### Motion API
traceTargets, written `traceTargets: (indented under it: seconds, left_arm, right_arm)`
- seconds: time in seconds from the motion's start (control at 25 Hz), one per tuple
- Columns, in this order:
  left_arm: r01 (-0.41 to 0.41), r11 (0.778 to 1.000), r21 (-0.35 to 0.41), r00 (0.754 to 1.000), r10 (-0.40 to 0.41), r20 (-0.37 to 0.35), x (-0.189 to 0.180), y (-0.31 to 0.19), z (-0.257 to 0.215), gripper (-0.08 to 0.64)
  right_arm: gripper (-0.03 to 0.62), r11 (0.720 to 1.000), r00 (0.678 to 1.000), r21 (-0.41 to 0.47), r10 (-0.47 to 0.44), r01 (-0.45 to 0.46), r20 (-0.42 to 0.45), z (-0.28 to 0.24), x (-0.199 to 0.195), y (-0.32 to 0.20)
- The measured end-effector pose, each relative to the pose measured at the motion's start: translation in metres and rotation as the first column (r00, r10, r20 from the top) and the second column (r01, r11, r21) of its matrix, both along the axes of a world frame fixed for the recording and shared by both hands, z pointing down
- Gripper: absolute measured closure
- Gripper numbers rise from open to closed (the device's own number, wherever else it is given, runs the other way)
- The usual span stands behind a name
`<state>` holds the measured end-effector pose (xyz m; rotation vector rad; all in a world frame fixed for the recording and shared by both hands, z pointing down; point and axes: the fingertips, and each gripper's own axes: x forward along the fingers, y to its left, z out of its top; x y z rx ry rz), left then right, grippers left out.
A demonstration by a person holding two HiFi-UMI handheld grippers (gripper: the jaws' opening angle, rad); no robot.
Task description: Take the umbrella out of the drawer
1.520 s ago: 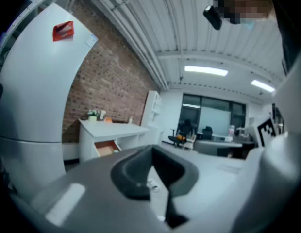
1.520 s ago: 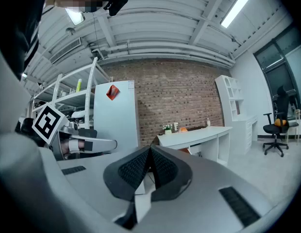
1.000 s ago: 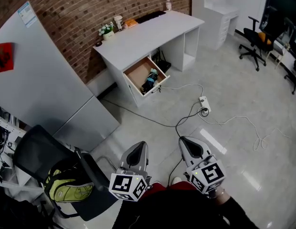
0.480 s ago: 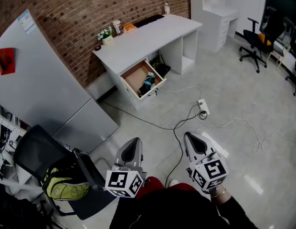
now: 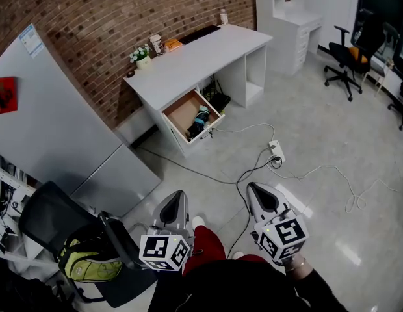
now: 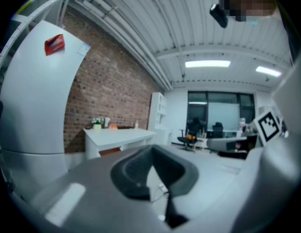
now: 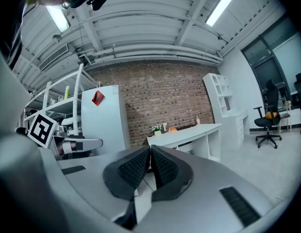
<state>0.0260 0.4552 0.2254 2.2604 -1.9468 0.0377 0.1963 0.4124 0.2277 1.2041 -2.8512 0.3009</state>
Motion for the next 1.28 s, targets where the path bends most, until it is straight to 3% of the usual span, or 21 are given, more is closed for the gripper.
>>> traceTargets:
  seconds: [0.4,0.68,1.0,1.28]
  left_arm:
    - [-0.032,0.999,-0.025,0.999,0.031,-0.019,-0.051,-0.068,0.015,0.558]
    - [-0.052,0.995,-0.089,0.998,0.049,-0.035,-0.107,-0.124,0.033,0.558]
    - [-0.078,0.992,-0.102,0.996,0.074,-0.043,-0.175,-0.175,0.039,0.557]
    - [-0.088,0.991,-0.103,0.995,0.082,-0.061,-0.224,-0.205,0.046,0.557]
  right_arm:
    - [0.584,0.999,1.000,-0.040,0.016,-0.016,-0.015,0.010,-0.052,-0.058]
    - [0.584,0.996,0.999,-0.093,0.005,-0.009,-0.043,0.022,-0.114,-0.106]
    - [0.584,0.992,0.997,-0.125,-0.014,0.005,-0.072,0.029,-0.193,-0.152]
    - [0.584,0.991,0.997,-0.132,0.005,-0.016,-0.083,0.032,-0.239,-0.183]
